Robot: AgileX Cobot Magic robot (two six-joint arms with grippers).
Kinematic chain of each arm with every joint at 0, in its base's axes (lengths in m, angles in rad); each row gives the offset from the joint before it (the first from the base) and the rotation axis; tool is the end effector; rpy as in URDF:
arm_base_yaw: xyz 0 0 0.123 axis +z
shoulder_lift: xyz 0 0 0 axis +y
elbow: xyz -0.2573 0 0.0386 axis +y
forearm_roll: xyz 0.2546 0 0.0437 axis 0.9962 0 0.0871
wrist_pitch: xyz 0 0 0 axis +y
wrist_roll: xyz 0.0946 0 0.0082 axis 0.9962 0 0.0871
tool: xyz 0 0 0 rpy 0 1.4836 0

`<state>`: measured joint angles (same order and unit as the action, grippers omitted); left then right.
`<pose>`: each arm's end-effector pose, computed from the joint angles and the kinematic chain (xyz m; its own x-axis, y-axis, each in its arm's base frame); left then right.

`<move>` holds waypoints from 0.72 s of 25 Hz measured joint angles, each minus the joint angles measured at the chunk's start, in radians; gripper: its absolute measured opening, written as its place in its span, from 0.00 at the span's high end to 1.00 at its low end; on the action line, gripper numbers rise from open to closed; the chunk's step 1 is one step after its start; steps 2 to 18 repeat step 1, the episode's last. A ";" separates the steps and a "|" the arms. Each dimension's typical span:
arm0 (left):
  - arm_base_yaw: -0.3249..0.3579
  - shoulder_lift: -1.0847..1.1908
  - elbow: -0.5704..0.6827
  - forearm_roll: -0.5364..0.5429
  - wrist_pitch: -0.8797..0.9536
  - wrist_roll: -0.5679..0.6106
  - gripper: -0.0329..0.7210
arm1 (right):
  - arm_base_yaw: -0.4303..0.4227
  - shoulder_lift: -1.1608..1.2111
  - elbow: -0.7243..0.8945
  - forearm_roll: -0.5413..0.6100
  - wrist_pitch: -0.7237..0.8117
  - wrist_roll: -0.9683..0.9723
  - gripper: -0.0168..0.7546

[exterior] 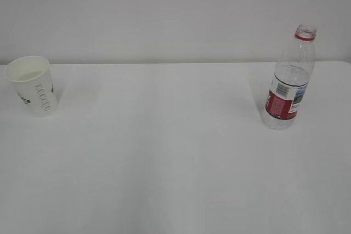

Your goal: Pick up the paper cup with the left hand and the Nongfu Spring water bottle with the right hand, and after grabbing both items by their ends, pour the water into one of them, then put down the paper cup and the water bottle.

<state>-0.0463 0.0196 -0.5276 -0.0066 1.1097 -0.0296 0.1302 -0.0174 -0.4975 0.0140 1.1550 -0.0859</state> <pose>0.0273 -0.0018 0.2819 -0.4930 -0.0097 -0.8700 0.0354 0.9989 -0.0312 0.0226 0.0042 0.2706 -0.5077 -0.1473 -0.8488 -0.1819 0.9814 -0.0615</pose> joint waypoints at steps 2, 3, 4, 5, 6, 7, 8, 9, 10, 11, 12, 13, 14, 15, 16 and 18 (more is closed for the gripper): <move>0.000 0.000 0.000 0.000 0.000 0.000 0.27 | 0.000 0.000 0.000 0.000 0.000 0.000 0.22; 0.000 0.000 0.000 0.000 0.000 0.000 0.27 | 0.000 0.000 0.000 0.000 0.000 0.000 0.22; 0.000 0.000 0.000 0.000 0.000 0.000 0.27 | 0.000 0.000 0.000 0.000 0.000 0.000 0.22; 0.000 0.000 0.000 0.000 0.000 0.000 0.27 | 0.000 0.000 0.000 0.000 0.000 0.000 0.22; 0.000 0.000 0.000 0.000 0.000 0.000 0.27 | 0.000 0.000 0.000 0.000 0.000 0.000 0.22; 0.000 0.000 0.000 0.000 0.000 0.000 0.27 | 0.000 0.000 0.000 0.000 0.000 0.000 0.22; 0.000 0.000 0.000 0.000 0.000 0.000 0.27 | 0.000 0.000 0.000 0.000 0.000 0.000 0.22; 0.000 0.000 0.000 0.000 0.000 0.000 0.27 | 0.000 0.000 0.000 0.000 0.000 0.000 0.22; 0.000 0.000 0.000 0.000 0.000 0.000 0.27 | 0.000 0.000 0.000 0.000 0.000 0.000 0.22; 0.000 0.000 0.000 0.000 0.000 0.000 0.27 | 0.000 0.000 0.000 0.000 0.000 0.000 0.22; 0.000 0.000 0.000 0.000 0.000 0.000 0.27 | 0.000 0.000 0.000 0.000 0.000 0.000 0.22; 0.000 0.000 0.000 0.000 0.000 0.000 0.27 | 0.000 0.000 0.000 0.000 0.000 0.000 0.22; 0.000 0.000 0.000 0.000 0.000 0.000 0.27 | 0.000 0.000 0.000 0.000 0.000 0.000 0.22; 0.000 0.000 0.000 0.000 0.000 0.000 0.27 | 0.000 0.000 0.000 0.000 0.000 0.000 0.22; 0.000 0.000 0.000 0.000 0.000 0.000 0.27 | 0.000 0.000 0.000 0.000 0.000 0.000 0.22; 0.000 0.000 0.000 0.000 0.000 0.000 0.27 | 0.000 0.000 0.000 0.000 0.000 0.000 0.22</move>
